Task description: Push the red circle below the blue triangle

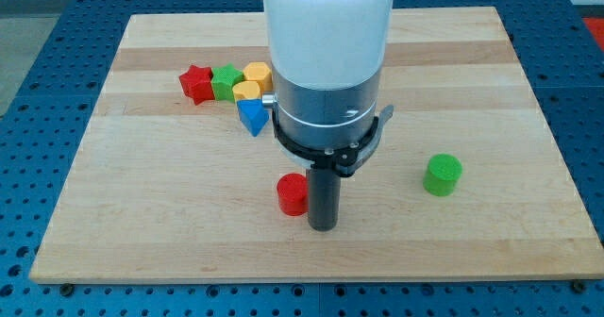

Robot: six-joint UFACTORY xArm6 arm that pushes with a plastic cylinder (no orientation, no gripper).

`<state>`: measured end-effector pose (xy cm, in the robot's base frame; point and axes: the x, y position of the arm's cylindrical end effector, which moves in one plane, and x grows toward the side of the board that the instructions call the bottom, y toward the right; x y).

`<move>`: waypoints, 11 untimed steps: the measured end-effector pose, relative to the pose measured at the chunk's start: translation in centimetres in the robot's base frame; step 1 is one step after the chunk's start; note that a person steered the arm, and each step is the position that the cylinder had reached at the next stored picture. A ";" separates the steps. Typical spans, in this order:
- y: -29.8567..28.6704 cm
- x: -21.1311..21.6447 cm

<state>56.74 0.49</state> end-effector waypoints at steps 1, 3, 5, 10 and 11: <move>-0.2 -1.6; -2.7 -1.6; -4.6 -1.5; -7.1 -7.3; -7.1 -6.9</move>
<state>49.82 -6.64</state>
